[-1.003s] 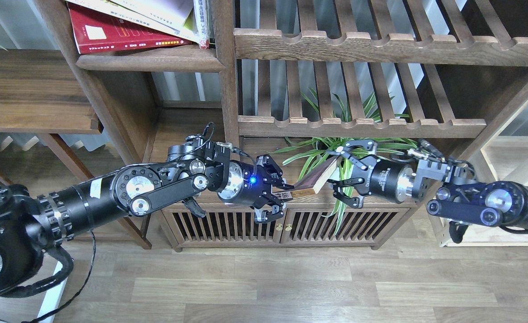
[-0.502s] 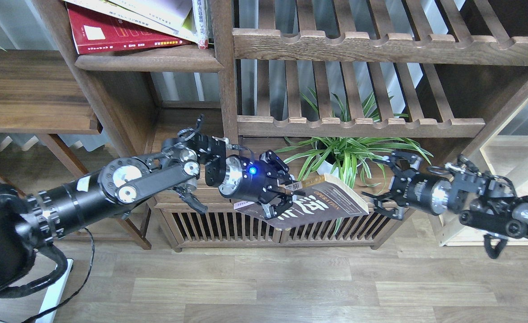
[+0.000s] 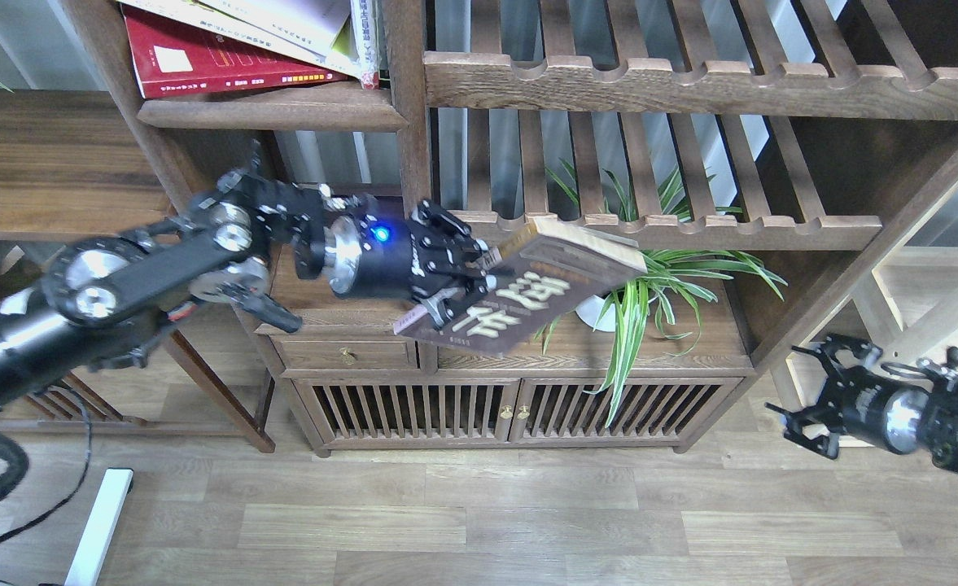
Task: Organize books on shelf
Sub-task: 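Carry the maroon book up to the top shelf with the left gripper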
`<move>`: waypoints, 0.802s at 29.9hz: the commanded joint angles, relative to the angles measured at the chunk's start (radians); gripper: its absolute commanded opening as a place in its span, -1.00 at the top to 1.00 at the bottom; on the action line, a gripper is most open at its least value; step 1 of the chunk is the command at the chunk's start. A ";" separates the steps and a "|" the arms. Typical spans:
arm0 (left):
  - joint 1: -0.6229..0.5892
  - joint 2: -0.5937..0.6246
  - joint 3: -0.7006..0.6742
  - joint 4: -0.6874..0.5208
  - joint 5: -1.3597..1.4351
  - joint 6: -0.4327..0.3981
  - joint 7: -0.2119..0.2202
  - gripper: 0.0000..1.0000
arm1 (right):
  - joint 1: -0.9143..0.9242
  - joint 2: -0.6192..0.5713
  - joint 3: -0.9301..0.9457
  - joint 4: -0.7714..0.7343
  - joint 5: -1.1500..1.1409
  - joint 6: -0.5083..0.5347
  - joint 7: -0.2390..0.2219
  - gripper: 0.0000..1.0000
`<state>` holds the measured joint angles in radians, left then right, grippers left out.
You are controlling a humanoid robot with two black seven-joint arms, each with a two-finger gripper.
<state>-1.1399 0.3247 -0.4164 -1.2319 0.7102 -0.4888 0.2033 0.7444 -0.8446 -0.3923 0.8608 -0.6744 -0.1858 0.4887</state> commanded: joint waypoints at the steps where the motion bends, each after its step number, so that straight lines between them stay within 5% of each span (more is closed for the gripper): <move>1: 0.000 0.072 -0.062 -0.066 -0.006 0.000 0.005 1.00 | -0.046 -0.004 0.000 -0.017 0.007 -0.006 0.000 -0.70; 24: -0.069 0.490 -0.268 -0.156 -0.471 0.000 0.056 1.00 | -0.120 0.025 0.010 -0.086 0.039 -0.012 0.000 -0.70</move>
<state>-1.1968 0.7693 -0.6738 -1.3875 0.2907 -0.4888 0.2580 0.6249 -0.8258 -0.3842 0.7775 -0.6365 -0.1980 0.4887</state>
